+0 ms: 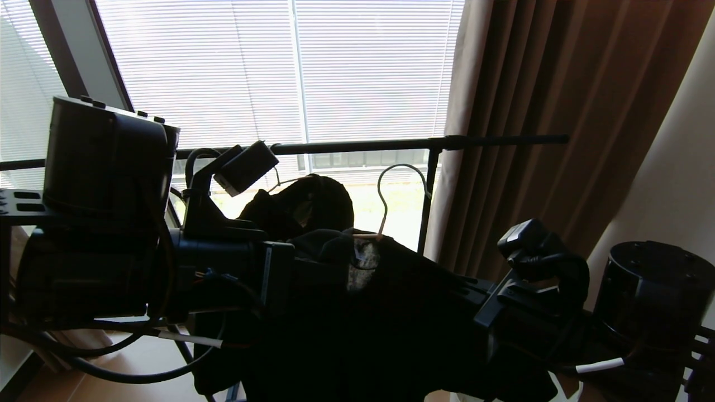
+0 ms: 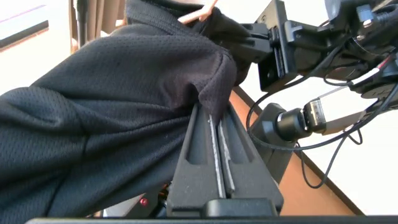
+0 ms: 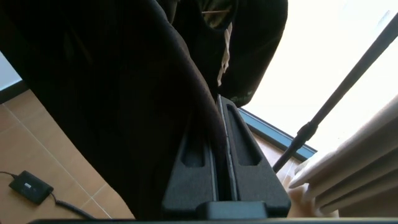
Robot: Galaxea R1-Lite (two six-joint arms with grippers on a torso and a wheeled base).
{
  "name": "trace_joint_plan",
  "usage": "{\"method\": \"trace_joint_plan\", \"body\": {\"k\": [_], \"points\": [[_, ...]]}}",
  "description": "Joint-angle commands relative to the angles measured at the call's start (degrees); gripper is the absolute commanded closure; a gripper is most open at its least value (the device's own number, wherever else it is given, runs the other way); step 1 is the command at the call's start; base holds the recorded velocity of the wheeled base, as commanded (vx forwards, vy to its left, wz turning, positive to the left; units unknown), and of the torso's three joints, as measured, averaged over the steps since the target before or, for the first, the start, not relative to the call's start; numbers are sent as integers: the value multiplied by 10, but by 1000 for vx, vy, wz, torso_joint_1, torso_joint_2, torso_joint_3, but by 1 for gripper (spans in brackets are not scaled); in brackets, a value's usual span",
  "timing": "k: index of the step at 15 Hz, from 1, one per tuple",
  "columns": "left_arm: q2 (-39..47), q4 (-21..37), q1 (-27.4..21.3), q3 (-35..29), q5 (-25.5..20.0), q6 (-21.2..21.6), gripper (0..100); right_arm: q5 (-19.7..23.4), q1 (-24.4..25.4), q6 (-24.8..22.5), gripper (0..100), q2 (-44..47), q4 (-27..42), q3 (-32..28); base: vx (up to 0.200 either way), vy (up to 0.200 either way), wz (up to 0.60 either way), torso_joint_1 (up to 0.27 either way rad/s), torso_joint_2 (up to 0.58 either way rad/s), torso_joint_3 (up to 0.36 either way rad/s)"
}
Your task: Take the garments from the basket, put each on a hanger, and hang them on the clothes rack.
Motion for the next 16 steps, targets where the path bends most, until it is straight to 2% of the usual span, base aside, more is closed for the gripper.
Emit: {"method": "trace_joint_plan", "body": {"k": [1, 2, 3, 7, 10, 12, 13, 16], "points": [[0, -1, 0, 6, 0, 2, 100, -1, 0, 0, 100, -2, -5, 1, 0, 0, 0, 0, 0, 0], [1, -1, 2, 8, 0, 12, 100, -1, 0, 0, 100, -1, -18, 2, 0, 0, 0, 0, 0, 0], [1, -2, 2, 13, 0, 22, 0, 0, 0, 0, 100, 0, -28, 5, 0, 0, 0, 0, 0, 0], [-4, -1, 2, 14, 7, 37, 0, 3, -8, 1, 100, -1, -32, 8, 0, 0, 0, 0, 0, 0], [-40, -1, 1, 38, 18, 70, 0, 6, -33, 10, 100, -2, -33, 8, 0, 0, 0, 0, 0, 0], [-57, -2, 2, 45, 18, 76, 0, 35, -50, 10, 100, -11, -32, 11, 0, 0, 0, 0, 0, 0], [-60, -2, 3, 45, 18, 76, 0, 65, -65, 13, 100, -15, -32, 14, 0, 0, 0, 0, 0, 0], [-70, -6, 9, 46, 17, 76, 0, 98, -96, 16, 100, -23, -32, 15, 0, 0, 0, 0, 0, 0]]}}
